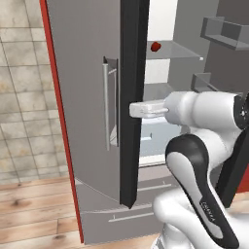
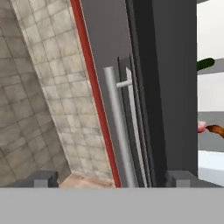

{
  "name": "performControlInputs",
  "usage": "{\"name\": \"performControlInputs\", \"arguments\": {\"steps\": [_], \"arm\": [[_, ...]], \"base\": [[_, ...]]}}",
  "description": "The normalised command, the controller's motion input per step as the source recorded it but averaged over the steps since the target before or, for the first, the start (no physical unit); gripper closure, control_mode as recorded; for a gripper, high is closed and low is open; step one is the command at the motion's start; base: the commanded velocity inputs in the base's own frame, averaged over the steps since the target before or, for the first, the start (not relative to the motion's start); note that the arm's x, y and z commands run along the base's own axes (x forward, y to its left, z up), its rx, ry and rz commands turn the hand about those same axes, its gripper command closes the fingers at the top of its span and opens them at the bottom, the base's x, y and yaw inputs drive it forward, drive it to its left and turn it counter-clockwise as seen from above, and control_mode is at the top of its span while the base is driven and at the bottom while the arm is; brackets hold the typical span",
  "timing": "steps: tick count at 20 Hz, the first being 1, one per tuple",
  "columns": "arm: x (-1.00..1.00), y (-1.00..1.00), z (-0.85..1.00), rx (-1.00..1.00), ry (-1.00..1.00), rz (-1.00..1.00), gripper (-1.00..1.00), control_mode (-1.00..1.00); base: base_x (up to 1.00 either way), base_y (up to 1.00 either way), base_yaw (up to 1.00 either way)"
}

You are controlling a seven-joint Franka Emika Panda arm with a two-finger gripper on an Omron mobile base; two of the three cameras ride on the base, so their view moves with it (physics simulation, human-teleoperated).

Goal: Gather the bell pepper and cucumber from the fridge and place them on a tray on the dining counter. Then gather the chicken drumstick and steak from the fridge and place them on the other tray.

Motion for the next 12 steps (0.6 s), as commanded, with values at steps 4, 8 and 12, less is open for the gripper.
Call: {"name": "performControlInputs", "arguments": {"steps": [4, 8, 12], "arm": [[-0.53, -0.99, 0.03, 0.46, -0.02, 0.02, -1.0, -1.0], [-0.13, -0.85, 0.02, 0.49, 0.0, 0.05, -1.0, -1.0], [0.17, -0.5, 0.24, 0.45, 0.03, 0.0, -1.0, -1.0]], "base": [[0.0, 0.0, 0.0], [0.0, 0.0, 0.0], [0.0, 0.0, 0.0]]}}
